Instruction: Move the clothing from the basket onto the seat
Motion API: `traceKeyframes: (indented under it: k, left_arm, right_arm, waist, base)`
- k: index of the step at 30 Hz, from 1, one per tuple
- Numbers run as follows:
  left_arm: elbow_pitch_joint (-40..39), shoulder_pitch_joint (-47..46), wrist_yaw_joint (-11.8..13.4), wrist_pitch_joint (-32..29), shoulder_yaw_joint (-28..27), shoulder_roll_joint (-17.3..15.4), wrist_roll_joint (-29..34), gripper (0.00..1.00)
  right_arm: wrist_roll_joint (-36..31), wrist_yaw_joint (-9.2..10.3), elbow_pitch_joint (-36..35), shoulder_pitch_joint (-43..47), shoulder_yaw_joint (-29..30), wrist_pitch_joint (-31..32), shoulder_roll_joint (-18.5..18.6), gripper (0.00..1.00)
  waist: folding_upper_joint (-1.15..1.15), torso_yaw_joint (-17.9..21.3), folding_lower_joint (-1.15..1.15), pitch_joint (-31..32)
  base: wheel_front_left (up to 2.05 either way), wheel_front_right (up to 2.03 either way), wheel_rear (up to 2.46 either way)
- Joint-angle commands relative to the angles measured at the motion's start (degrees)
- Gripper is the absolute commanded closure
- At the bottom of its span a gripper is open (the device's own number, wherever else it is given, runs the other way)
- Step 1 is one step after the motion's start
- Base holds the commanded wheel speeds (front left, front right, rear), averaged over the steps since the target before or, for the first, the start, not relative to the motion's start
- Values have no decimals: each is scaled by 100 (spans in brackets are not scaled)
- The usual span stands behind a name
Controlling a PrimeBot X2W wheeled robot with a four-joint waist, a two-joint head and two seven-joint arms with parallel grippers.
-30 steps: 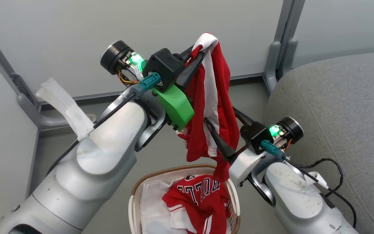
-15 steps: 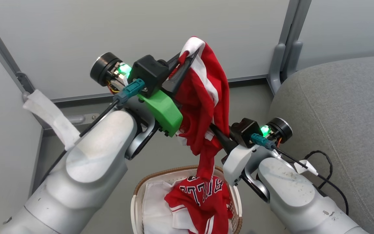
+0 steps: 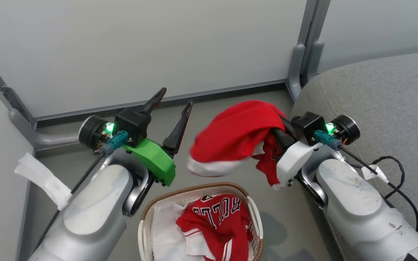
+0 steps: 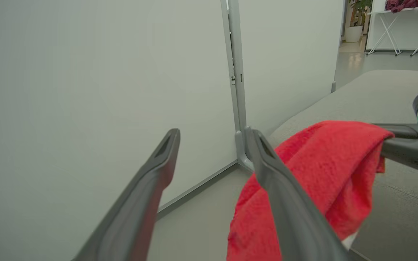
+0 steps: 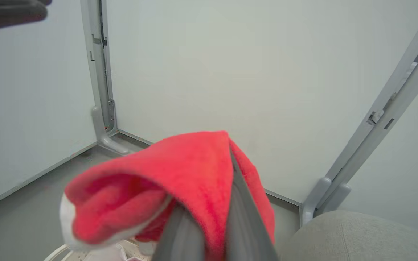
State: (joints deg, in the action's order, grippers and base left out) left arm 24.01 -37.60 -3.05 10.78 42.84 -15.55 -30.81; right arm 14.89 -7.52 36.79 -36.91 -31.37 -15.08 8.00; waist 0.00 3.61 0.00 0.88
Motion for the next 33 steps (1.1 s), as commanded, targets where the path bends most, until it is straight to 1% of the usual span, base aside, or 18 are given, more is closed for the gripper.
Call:
traceKeyframes:
  k: [1,6,9,13,17,20,26,29,33]
  left_arm:
    - [37,189,24,71,20,30,-33,0]
    - [166,561,32,237,106,139,-76,0]
    - [209,730,-21,311,182,230,-79,0]
    - [206,896,-56,381,242,351,-75,0]
    - [176,966,-69,404,276,442,-27,0]
    - [159,973,-86,424,302,506,8,0]
    - [112,890,-97,442,349,530,111,0]
    - [95,836,-107,445,404,541,151,0]
    - [92,711,-174,425,520,595,191,0]
  right_arm:
    - [-21,6,-24,-68,87,-14,87,100]
    - [-83,6,-123,-119,349,-14,294,100]
    - [-130,6,-232,-74,519,-14,425,100]
    - [-207,6,-383,45,664,-14,552,100]
    - [-248,7,-536,132,762,-14,638,100]
    - [-240,7,-677,189,857,-14,655,100]
    - [-260,7,-870,317,1015,-14,566,100]
    - [-278,6,-920,382,1131,-14,530,100]
    - [-338,6,-1031,531,1444,-14,532,100]
  waist:
    - [0,100,0,-44]
    - [0,360,0,-131]
    - [0,562,0,-188]
    - [0,930,0,-306]
    - [0,1391,0,-443]
    - [0,1782,0,-573]
    - [0,2506,0,-847]
    - [0,2741,0,-950]
    - [0,2802,0,-1105]
  base:
    - [0,0,0]
    - [0,0,0]
    - [0,0,0]
    - [0,0,0]
    - [0,0,0]
    - [0,0,0]
    - [0,0,0]
    - [0,0,0]
    - [0,0,0]
